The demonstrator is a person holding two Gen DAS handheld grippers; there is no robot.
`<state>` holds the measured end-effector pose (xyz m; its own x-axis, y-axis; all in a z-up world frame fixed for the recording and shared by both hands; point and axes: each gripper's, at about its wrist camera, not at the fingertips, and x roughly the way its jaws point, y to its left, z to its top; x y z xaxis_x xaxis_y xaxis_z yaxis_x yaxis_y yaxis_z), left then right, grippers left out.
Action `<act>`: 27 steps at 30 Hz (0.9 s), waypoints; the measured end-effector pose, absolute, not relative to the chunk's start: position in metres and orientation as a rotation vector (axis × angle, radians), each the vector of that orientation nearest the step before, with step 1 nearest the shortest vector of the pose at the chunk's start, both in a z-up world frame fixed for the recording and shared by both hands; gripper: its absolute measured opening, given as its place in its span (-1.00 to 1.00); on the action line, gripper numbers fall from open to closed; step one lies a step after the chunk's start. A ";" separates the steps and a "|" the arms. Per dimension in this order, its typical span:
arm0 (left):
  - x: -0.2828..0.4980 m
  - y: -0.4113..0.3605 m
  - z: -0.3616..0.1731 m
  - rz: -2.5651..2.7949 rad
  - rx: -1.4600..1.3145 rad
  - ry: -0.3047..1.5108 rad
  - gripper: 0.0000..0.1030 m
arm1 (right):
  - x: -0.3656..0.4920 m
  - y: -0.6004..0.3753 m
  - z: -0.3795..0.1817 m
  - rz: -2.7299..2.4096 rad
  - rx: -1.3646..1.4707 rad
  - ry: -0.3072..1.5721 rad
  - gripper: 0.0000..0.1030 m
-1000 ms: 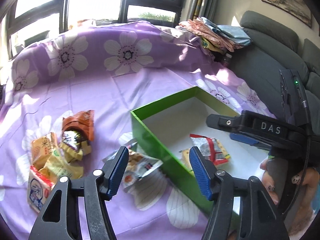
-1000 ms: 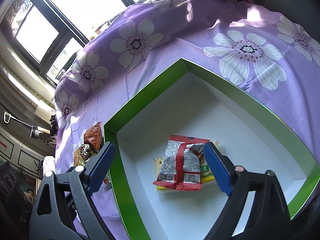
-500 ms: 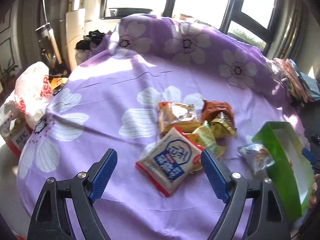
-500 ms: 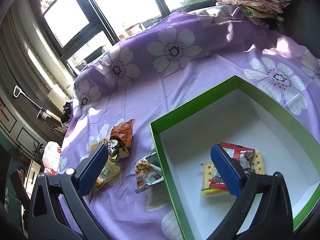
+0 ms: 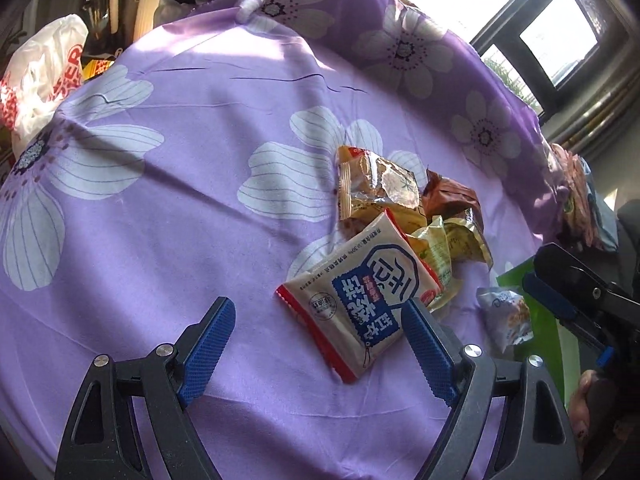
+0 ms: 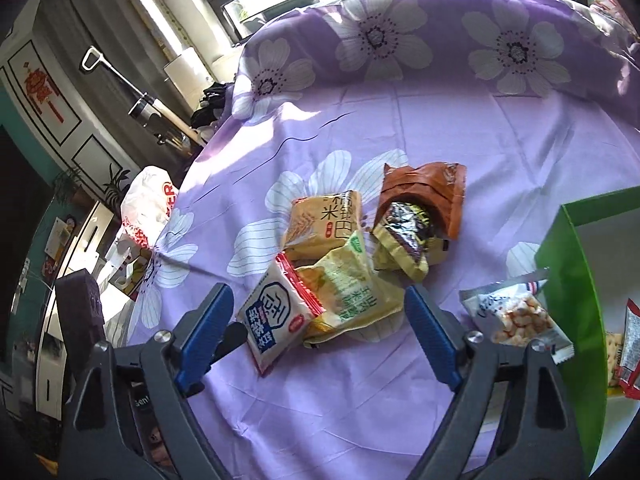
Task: Organize snacks
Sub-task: 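Move the right gripper back to the white biscuit bag on the pile, then grasp the white-and-blue biscuit bag with the right gripper and lift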
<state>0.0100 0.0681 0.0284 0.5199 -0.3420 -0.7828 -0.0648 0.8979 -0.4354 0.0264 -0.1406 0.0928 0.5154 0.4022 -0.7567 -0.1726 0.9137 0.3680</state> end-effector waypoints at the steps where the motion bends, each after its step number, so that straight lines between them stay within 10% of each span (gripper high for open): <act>1: 0.011 0.068 0.027 -0.166 -0.450 1.023 0.67 | 0.034 -0.133 0.090 0.362 0.253 0.995 0.46; 18: 0.017 0.065 0.013 -0.238 -0.553 1.099 -0.22 | 0.071 -0.070 0.041 0.369 0.080 1.203 -0.02; 27: 0.012 0.047 0.022 -0.245 -0.441 1.057 -0.22 | 0.057 -0.069 0.038 0.374 0.063 1.181 -0.05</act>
